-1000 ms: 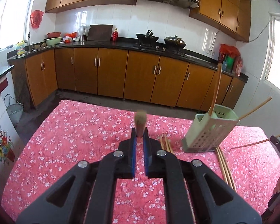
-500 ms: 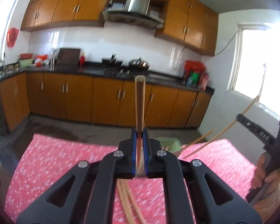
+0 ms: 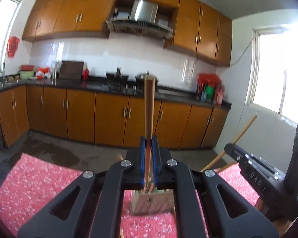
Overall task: Organize utensils
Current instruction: 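Lift the left tool's chopstick into the holder and open while the right tool inserts its chopstick, then lower the left tool onto another chopstick and close while the right tool grasps one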
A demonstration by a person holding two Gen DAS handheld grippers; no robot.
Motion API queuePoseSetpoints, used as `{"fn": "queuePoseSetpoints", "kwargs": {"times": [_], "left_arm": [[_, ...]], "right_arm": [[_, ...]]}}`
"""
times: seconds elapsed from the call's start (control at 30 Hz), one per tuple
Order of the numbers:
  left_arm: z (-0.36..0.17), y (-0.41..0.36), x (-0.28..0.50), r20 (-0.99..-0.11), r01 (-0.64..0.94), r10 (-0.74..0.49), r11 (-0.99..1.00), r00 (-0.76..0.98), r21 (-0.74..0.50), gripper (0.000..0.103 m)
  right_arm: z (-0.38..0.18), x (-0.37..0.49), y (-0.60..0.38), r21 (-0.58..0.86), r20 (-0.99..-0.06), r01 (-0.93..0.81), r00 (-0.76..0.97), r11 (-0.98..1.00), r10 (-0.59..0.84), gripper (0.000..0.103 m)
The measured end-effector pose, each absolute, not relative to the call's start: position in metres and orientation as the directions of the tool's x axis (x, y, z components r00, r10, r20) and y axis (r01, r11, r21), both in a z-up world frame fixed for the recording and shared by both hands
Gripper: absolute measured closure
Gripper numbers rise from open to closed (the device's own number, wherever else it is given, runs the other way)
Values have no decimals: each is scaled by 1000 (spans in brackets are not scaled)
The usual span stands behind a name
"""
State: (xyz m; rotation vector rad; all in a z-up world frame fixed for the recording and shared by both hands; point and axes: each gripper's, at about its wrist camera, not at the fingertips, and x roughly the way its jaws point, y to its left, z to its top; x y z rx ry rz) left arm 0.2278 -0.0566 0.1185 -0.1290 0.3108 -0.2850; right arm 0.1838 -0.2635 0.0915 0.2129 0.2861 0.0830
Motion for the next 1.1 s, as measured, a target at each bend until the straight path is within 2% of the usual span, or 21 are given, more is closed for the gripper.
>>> {"fn": "queuePoseSetpoints", "kwargs": {"times": [0.1, 0.2, 0.23, 0.4, 0.5, 0.53, 0.63, 0.7, 0.77, 0.8, 0.93, 1.1], "left_arm": [[104, -58, 239, -316, 253, -298, 951, 901, -176, 94], [104, -53, 242, -311, 250, -298, 951, 903, -184, 83], [104, -51, 239, -303, 248, -296, 951, 906, -187, 78], [119, -23, 217, -252, 227, -283, 947, 925, -229, 72], [121, 3, 198, -239, 184, -243, 952, 940, -243, 66], [117, 13, 192, -245, 164, -224, 956, 943, -244, 65], [92, 36, 184, -306, 95, -158, 973, 939, -212, 64], [66, 47, 186, -377, 52, -114, 984, 919, -171, 64], [33, 52, 194, -471, 34, -95, 990, 877, -136, 65], [20, 54, 196, -506, 29, -90, 991, 858, -128, 65], [-33, 54, 203, -628, 40, -125, 988, 768, -148, 74], [-71, 40, 198, -694, 83, -194, 978, 694, -190, 78]], "right_arm": [[86, 188, -260, 214, -292, -49, 950, 976, 111, 93], [91, 184, -261, 202, -282, -42, 954, 978, 99, 71], [92, 182, -262, 201, -271, -42, 958, 979, 97, 70], [113, 149, -281, 225, -182, -20, 981, 974, 62, 70], [111, 134, -303, 228, -188, 41, 982, 973, 3, 70], [105, 132, -310, 225, -215, 65, 977, 972, -16, 70], [62, 140, -329, 210, -375, 142, 925, 967, -55, 70], [25, 152, -335, 213, -499, 153, 866, 965, -27, 70], [-22, 162, -335, 241, -624, 129, 779, 962, 52, 74], [-39, 164, -332, 256, -657, 114, 749, 960, 86, 79], [-88, 163, -311, 284, -731, 62, 660, 957, 175, 82], [-105, 168, -289, 231, -766, 26, 621, 973, 165, 82]]}}
